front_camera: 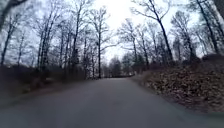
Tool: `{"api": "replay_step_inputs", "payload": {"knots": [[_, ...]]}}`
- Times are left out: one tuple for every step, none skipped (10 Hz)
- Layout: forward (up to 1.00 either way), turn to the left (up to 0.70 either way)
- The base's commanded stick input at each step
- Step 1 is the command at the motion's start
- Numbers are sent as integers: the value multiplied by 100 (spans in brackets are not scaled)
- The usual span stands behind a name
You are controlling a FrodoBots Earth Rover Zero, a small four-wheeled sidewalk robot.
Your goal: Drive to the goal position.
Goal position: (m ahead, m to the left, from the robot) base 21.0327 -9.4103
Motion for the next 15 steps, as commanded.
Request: {"api": "replay_step_inputs", "payload": {"knots": [[100,0],[100,0],[100,0],[100,0],[100,-15],[100,-35],[100,-31],[100,-10],[100,0],[100,0],[100,0],[100,0],[100,0],[100,0],[100,0]]}}
